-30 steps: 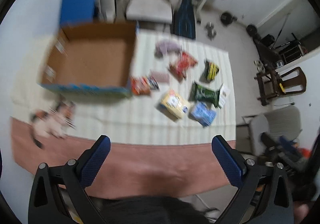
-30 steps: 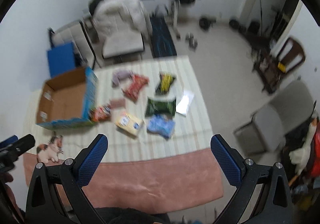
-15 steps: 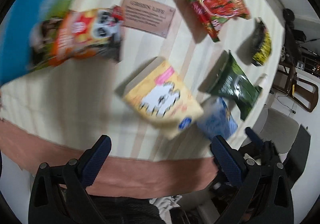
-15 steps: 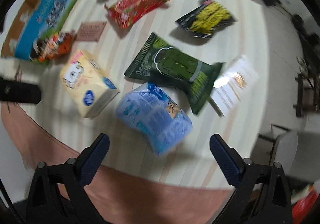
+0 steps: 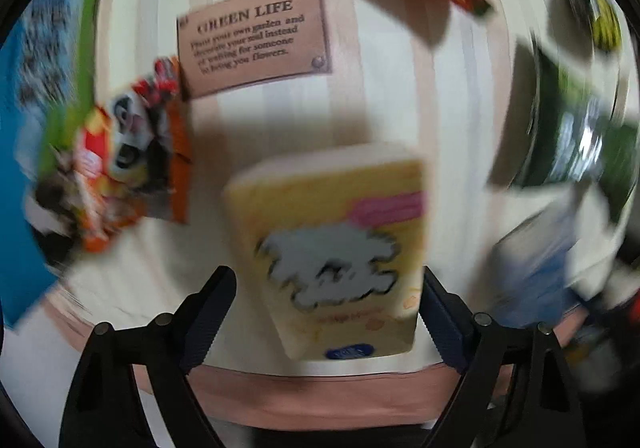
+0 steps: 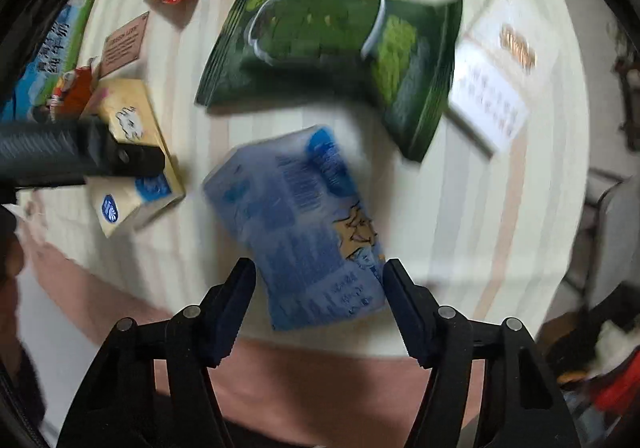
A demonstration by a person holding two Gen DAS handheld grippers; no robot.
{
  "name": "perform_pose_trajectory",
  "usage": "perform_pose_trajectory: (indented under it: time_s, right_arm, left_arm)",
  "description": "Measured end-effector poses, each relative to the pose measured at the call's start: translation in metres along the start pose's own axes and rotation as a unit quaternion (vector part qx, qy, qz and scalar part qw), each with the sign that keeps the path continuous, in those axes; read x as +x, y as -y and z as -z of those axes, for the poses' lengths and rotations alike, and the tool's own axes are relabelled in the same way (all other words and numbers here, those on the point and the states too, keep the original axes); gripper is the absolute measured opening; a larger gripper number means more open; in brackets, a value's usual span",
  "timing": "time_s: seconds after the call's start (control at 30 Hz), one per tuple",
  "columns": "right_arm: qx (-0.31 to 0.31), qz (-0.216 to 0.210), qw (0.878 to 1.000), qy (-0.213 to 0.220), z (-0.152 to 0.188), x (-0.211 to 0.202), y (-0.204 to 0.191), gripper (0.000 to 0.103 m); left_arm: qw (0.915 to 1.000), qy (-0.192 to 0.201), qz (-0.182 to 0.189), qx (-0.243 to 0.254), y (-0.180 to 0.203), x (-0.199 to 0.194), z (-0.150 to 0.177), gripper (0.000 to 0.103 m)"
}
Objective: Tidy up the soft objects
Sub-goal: 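Grasp the yellow tissue pack with left tool while right tool grasps blue tissue pack, then carry both packs into the box and open both tools to release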
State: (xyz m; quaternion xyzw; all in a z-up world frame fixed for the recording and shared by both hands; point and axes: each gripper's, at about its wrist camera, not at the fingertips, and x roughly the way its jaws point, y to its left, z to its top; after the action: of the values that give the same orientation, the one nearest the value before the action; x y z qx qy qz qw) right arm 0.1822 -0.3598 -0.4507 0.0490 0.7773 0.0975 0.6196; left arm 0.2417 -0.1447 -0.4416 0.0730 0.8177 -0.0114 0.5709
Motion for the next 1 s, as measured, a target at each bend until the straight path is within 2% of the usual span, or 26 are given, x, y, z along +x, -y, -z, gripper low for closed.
perform_pose_trajectory:
  time_s: [0.07, 0.13, 0.23, 0.3, 0.33, 0.37, 0.47, 0.6, 0.73, 0.83, 0.93, 0.97, 1.0]
  right_arm:
    - [-0.002, -0.002, 1.000, 0.015, 0.000, -0.002, -0.001, 0.077]
    - [-0.008, 0.023, 0.999, 0.034, -0.001, -0.004, -0.003, 0.080]
    - [-0.009, 0.043, 0.999, 0.026, -0.011, 0.009, -0.005, 0.080]
    - [-0.008, 0.050, 0.999, 0.019, -0.015, 0.025, -0.009, 0.079]
    - [-0.007, 0.059, 0.998, 0.018, -0.016, 0.031, -0.010, 0.078]
    - [-0.005, 0.063, 0.998, 0.020, -0.017, 0.038, -0.011, 0.070]
    - [0.008, 0.068, 0.997, 0.033, -0.015, 0.049, -0.016, 0.060]
    - [0.031, 0.054, 0.997, 0.041, 0.002, 0.042, -0.021, 0.045]
    - [0.043, 0.014, 0.998, 0.049, 0.020, 0.019, -0.013, 0.043]
    - [0.037, -0.026, 0.997, 0.067, 0.033, -0.003, -0.026, 0.043]
    - [0.015, -0.061, 0.994, 0.094, 0.045, -0.047, -0.056, 0.043]
    - [0.007, -0.070, 0.992, 0.103, 0.049, -0.060, -0.066, 0.043]
    - [-0.001, -0.080, 0.991, 0.112, 0.052, -0.073, -0.082, 0.043]
  left_arm:
    - [0.9996, 0.007, -0.020, 0.016, -0.001, 0.008, 0.008, 0.089]
    - [0.9998, 0.012, -0.009, 0.011, -0.005, 0.015, 0.012, 0.089]
    - [0.9993, 0.024, 0.027, -0.009, -0.012, 0.019, 0.018, 0.068]
    - [0.9984, 0.044, 0.031, -0.016, -0.015, 0.019, 0.028, 0.066]
    - [0.9979, 0.058, 0.027, -0.013, -0.017, 0.018, 0.034, 0.066]
    - [0.9976, 0.063, 0.025, -0.012, -0.017, 0.016, 0.038, 0.065]
    - [0.9964, 0.077, 0.028, -0.022, -0.027, 0.014, 0.056, 0.064]
    - [0.9927, 0.105, 0.043, -0.040, -0.045, 0.005, 0.087, 0.062]
    - [0.9861, 0.147, 0.063, -0.043, -0.063, -0.020, 0.135, 0.062]
    - [0.9799, 0.179, 0.075, -0.044, -0.077, -0.044, 0.172, 0.062]
    - [0.9701, 0.213, 0.096, -0.067, -0.111, -0.084, 0.214, 0.062]
    - [0.9687, 0.217, 0.096, -0.074, -0.101, -0.118, 0.197, 0.062]
    - [0.9650, 0.226, 0.103, -0.084, -0.111, -0.130, 0.200, 0.062]
